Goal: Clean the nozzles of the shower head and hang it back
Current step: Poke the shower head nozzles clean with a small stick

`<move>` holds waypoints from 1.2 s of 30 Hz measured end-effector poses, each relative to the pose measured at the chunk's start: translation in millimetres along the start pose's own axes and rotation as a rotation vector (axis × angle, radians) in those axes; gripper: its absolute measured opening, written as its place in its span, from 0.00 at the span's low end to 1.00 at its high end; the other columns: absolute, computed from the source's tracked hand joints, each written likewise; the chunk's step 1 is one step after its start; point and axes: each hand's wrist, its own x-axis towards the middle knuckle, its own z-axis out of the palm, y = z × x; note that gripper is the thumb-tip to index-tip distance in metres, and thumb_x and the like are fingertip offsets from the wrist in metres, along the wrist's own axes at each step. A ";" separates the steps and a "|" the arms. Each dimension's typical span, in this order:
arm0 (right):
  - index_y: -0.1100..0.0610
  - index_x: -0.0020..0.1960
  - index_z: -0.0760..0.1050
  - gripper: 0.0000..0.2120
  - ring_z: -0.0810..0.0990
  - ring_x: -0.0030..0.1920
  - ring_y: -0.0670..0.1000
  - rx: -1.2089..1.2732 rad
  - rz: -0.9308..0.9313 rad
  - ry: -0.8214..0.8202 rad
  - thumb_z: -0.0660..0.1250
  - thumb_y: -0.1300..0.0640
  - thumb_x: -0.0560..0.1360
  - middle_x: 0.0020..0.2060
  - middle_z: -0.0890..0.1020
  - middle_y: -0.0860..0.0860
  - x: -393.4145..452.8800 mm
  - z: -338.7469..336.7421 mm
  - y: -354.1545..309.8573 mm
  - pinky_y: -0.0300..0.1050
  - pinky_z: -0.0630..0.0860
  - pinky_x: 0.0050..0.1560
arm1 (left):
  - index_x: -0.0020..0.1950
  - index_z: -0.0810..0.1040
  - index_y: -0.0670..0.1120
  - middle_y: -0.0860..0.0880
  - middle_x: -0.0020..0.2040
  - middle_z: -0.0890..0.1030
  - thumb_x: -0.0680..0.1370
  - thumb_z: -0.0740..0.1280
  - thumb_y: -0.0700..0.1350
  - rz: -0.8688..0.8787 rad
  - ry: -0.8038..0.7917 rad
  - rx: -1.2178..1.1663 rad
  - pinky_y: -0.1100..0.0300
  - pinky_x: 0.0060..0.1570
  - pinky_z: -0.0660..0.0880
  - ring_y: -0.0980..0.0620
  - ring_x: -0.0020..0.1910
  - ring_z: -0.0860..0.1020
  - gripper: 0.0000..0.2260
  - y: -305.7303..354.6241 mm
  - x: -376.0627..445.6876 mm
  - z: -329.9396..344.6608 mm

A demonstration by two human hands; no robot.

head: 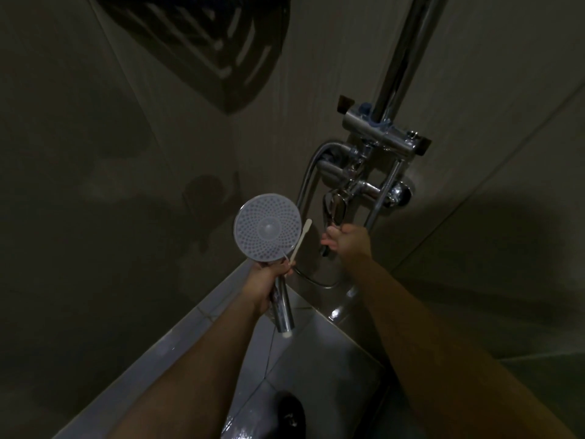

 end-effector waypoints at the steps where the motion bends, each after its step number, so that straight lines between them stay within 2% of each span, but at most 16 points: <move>1: 0.75 0.52 0.72 0.08 0.76 0.19 0.38 0.012 0.005 0.014 0.59 0.70 0.77 0.54 0.75 0.74 0.4 0.9 0.6 0.27 0.71 0.21 | 0.42 0.76 0.40 0.49 0.32 0.82 0.74 0.62 0.28 0.002 -0.001 -0.001 0.67 0.36 0.79 0.53 0.35 0.80 0.09 -0.2 0.3 0.3; 3: 0.78 0.58 0.70 0.13 0.76 0.19 0.38 0.036 0.000 0.017 0.59 0.70 0.77 0.57 0.74 0.76 1.7 1.3 2.3 0.27 0.71 0.22 | 0.42 0.76 0.40 0.49 0.32 0.82 0.74 0.62 0.27 0.008 -0.004 0.000 0.67 0.37 0.79 0.52 0.37 0.79 0.09 -0.9 0.6 -0.3; 6: 0.78 0.58 0.69 0.13 0.76 0.19 0.38 0.050 0.000 0.026 0.60 0.70 0.77 0.56 0.74 0.76 0.7 1.9 2.5 0.27 0.71 0.22 | 0.41 0.76 0.40 0.49 0.32 0.82 0.74 0.62 0.27 0.009 -0.008 0.004 0.67 0.38 0.79 0.54 0.35 0.80 0.10 -1.4 -0.1 -1.1; 8: 0.78 0.59 0.69 0.14 0.76 0.20 0.38 0.048 0.000 0.022 0.60 0.69 0.77 0.53 0.76 0.75 -0.2 1.1 2.7 0.27 0.71 0.22 | 0.41 0.76 0.41 0.52 0.29 0.82 0.73 0.62 0.27 0.021 -0.009 0.015 0.65 0.40 0.78 0.52 0.37 0.80 0.10 -1.1 1.0 -1.5; 11: 0.76 0.61 0.69 0.15 0.77 0.20 0.38 0.063 0.024 0.005 0.60 0.67 0.78 0.46 0.77 0.67 -3.7 -0.5 1.0 0.27 0.73 0.24 | 0.40 0.76 0.41 0.52 0.29 0.81 0.73 0.62 0.27 0.026 -0.017 0.037 0.65 0.41 0.77 0.51 0.39 0.78 0.10 0.1 1.3 -1.7; 14: 0.67 0.61 0.72 0.14 0.78 0.23 0.40 0.026 0.051 0.022 0.62 0.62 0.78 0.53 0.79 0.66 -6.6 0.5 2.9 0.30 0.74 0.25 | 0.42 0.77 0.41 0.52 0.30 0.83 0.74 0.62 0.27 0.026 -0.022 0.012 0.67 0.37 0.78 0.54 0.35 0.81 0.11 0.7 0.3 -0.3; 16: 0.64 0.60 0.72 0.15 0.83 0.36 0.51 0.001 0.163 -0.024 0.64 0.57 0.77 0.59 0.77 0.67 -20.5 4.6 2.7 0.40 0.78 0.35 | 0.43 0.77 0.41 0.52 0.31 0.83 0.74 0.62 0.28 0.021 -0.023 -0.003 0.68 0.36 0.78 0.57 0.33 0.82 0.10 0.9 0.5 0.7; 18: 0.66 0.64 0.70 0.20 0.79 0.55 0.63 -0.123 0.318 -0.217 0.62 0.54 0.78 0.63 0.74 0.67 -41.3 9.5 3.9 0.55 0.76 0.55 | 0.45 0.78 0.41 0.51 0.34 0.84 0.74 0.63 0.29 0.023 -0.044 0.002 0.66 0.38 0.78 0.54 0.37 0.81 0.09 0.3 0.8 0.0; 20: 0.64 0.66 0.69 0.19 0.75 0.62 0.62 -0.192 0.330 -0.412 0.60 0.55 0.79 0.65 0.73 0.63 -59.1 16.2 6.3 0.56 0.71 0.61 | 0.49 0.78 0.40 0.49 0.39 0.83 0.74 0.64 0.31 0.024 -0.083 0.012 0.63 0.40 0.79 0.52 0.40 0.81 0.08 0.2 -0.7 -0.9; 23: 0.72 0.62 0.71 0.16 0.76 0.58 0.63 -0.120 0.212 -0.316 0.59 0.63 0.79 0.62 0.74 0.69 -65.6 26.8 11.7 0.55 0.74 0.55 | 0.50 0.78 0.40 0.48 0.39 0.83 0.74 0.64 0.31 0.000 -0.071 0.009 0.62 0.40 0.79 0.53 0.38 0.81 0.08 -3.8 -0.6 -2.3; 25: 0.73 0.58 0.73 0.13 0.78 0.54 0.64 -0.105 0.161 -0.221 0.61 0.65 0.77 0.58 0.76 0.70 -61.5 32.1 19.3 0.58 0.74 0.56 | 0.52 0.78 0.39 0.46 0.41 0.82 0.74 0.64 0.31 -0.018 -0.055 -0.003 0.60 0.41 0.78 0.52 0.40 0.80 0.09 -7.7 1.0 -3.0; 27: 0.73 0.57 0.75 0.12 0.80 0.47 0.62 -0.041 0.144 -0.189 0.62 0.67 0.76 0.52 0.79 0.67 -60.3 35.0 25.7 0.52 0.78 0.50 | 0.54 0.78 0.39 0.45 0.42 0.81 0.74 0.64 0.31 -0.042 -0.045 -0.026 0.61 0.39 0.78 0.52 0.39 0.80 0.11 -11.1 1.6 -3.1; 29: 0.69 0.48 0.78 0.08 0.79 0.39 0.54 0.000 0.149 -0.166 0.62 0.66 0.76 0.43 0.80 0.60 -54.1 36.5 38.1 0.45 0.78 0.42 | 0.55 0.78 0.39 0.45 0.43 0.81 0.75 0.63 0.31 -0.058 -0.046 -0.037 0.63 0.38 0.79 0.54 0.38 0.81 0.11 -13.3 -0.4 -3.8; 31: 0.57 0.39 0.78 0.10 0.79 0.42 0.54 -0.011 0.161 -0.123 0.62 0.63 0.77 0.38 0.81 0.55 -49.6 37.0 45.8 0.50 0.78 0.49 | 0.55 0.78 0.39 0.44 0.47 0.81 0.76 0.63 0.32 -0.073 -0.044 -0.034 0.58 0.47 0.78 0.50 0.44 0.81 0.10 -15.2 -1.7 -6.1; 33: 0.55 0.38 0.75 0.11 0.79 0.43 0.52 -0.069 0.138 -0.091 0.60 0.62 0.78 0.39 0.79 0.54 -42.0 31.8 54.6 0.49 0.78 0.51 | 0.53 0.78 0.41 0.45 0.48 0.81 0.76 0.63 0.33 -0.081 0.026 -0.011 0.55 0.49 0.76 0.49 0.47 0.78 0.09 -15.4 -1.0 -10.8; 36: 0.57 0.42 0.74 0.07 0.76 0.35 0.47 -0.347 0.061 -0.191 0.61 0.59 0.78 0.34 0.76 0.51 -38.4 19.7 65.7 0.36 0.74 0.38 | 0.47 0.76 0.45 0.48 0.43 0.78 0.76 0.63 0.32 -0.088 0.114 -0.061 0.56 0.43 0.73 0.52 0.42 0.76 0.09 -13.7 5.4 -18.6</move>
